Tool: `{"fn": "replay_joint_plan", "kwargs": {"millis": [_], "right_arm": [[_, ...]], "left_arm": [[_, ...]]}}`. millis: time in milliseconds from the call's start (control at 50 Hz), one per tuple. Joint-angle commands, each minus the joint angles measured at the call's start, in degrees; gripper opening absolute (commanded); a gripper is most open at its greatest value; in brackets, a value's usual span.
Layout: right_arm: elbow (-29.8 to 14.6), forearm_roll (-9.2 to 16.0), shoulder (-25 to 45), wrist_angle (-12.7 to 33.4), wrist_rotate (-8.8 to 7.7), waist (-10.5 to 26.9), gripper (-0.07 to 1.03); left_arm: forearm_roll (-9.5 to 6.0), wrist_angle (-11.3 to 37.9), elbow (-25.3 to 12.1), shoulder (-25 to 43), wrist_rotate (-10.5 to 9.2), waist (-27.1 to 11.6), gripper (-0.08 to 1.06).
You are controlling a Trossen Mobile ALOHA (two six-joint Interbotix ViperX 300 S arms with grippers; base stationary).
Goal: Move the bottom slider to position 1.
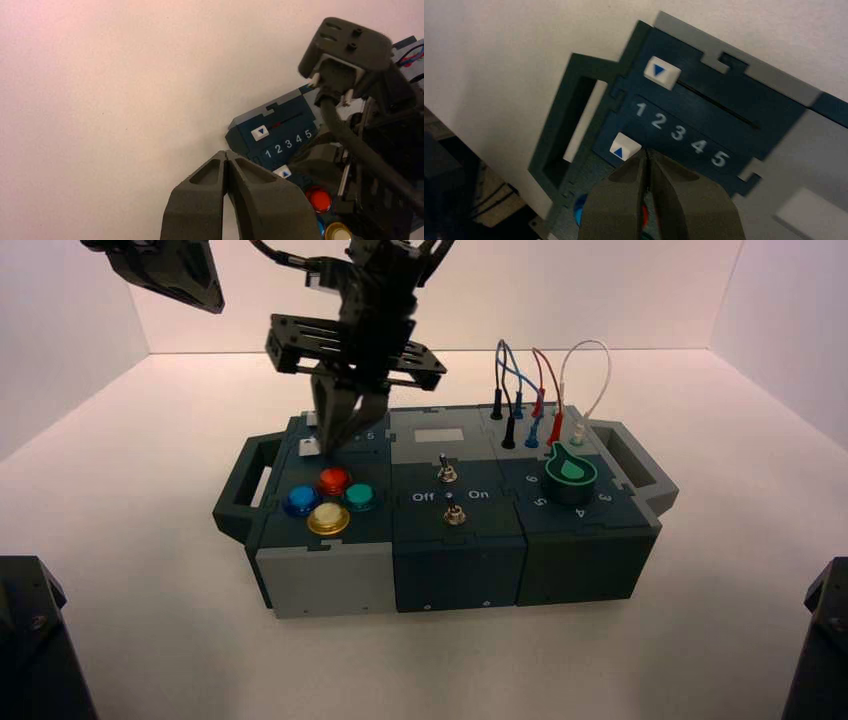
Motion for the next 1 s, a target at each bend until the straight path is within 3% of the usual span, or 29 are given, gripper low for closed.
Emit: {"fn": "replay_joint_plan", "kwargs": {"millis": [20,280,720,1000], "right_arm": [[-0.26,0.88,0.18,0.44,0.09,2.81,-0.02],[-0.09,0.97,0.79,0.53,0.0,3.16,-0.02],[6.68,-2.02,-4.48,0.18,-0.7,1.49,-0.02],[9.23,-2.11,-5.54,0.0,-0.88,1.58,-0.02]], "left_arm": [[0.18,-0.26,-1.76,-0.53,0.09,0.18,-0.03],[0.18,-0.26,-1.76,-0.53,0.09,0.18,-0.03],[0.18,-0.44,-1.76,0.7,0.09,1.14,-0.03],[0.18,-0.62,-1.93,1.14,0.18,1.67,-0.03]]}}
